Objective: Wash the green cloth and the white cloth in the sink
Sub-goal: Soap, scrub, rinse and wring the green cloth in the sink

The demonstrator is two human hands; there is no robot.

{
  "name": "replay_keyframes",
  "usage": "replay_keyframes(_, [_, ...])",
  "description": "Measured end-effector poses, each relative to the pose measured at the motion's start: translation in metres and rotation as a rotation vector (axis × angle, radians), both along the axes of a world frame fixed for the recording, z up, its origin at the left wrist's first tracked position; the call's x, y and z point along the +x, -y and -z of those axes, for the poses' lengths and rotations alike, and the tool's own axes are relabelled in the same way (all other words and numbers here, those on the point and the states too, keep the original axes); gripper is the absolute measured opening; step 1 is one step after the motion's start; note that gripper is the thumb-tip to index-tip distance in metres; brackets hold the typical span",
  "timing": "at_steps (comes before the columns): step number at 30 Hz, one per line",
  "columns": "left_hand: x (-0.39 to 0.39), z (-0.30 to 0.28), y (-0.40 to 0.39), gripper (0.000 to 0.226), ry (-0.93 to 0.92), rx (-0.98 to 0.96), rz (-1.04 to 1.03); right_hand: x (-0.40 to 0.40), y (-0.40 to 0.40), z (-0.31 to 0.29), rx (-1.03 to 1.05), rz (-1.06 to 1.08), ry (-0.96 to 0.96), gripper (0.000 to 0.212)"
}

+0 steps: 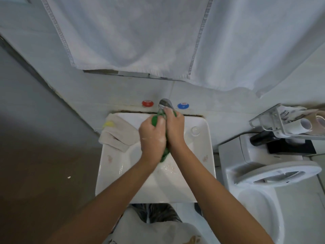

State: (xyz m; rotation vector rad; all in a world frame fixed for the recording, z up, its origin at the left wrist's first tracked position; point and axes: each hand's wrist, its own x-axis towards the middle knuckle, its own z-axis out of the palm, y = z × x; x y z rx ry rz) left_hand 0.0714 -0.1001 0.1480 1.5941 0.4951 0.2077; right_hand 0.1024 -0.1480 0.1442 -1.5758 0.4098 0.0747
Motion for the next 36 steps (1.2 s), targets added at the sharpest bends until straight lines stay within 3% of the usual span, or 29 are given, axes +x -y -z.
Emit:
replay_keyframes(2, [-0.003,-0.004,0.002,0.038,-0.005,0.013,0.018,-0.003,-0.002,-0.003,0.047,0.035,0.006,0.023])
replay_keyframes(6, [0.017,-0.003,-0.017,0.036,-0.020,0.041,-0.053,-0.027,-0.006,-0.003,0.000,-0.092,0.050,0.023])
replay_keyframes(11, [-0.001,-0.011,0.008,0.035,-0.012,0.012,0.005,-0.001,0.001,-0.004,-0.072,0.071,0.098,0.032])
replay_keyframes(15, [0.017,-0.011,-0.008,0.035,-0.034,-0.015,-0.049,-0.025,-0.003,-0.004,-0.050,-0.014,0.135,0.028])
replay_keyframes(20, [-0.013,-0.012,0.009,0.035,-0.023,0.010,0.040,-0.006,0.008,-0.003,-0.016,0.025,0.059,0.033])
replay_keyframes(24, [0.017,-0.005,-0.022,0.034,-0.063,-0.043,-0.050,-0.037,-0.003,-0.004,-0.047,-0.182,0.087,0.032])
replay_keyframes(28, [-0.004,-0.017,0.002,0.036,-0.013,-0.002,-0.023,-0.004,-0.001,-0.008,-0.043,0.014,0.079,0.028])
replay_keyframes(33, [0.012,-0.005,-0.022,0.036,-0.017,-0.007,-0.077,-0.033,-0.006,-0.013,-0.044,-0.177,0.115,0.029])
replay_keyframes(36, [-0.002,-0.004,-0.005,0.037,0.007,0.025,-0.036,-0.012,-0.004,-0.003,-0.071,-0.055,0.103,0.028])
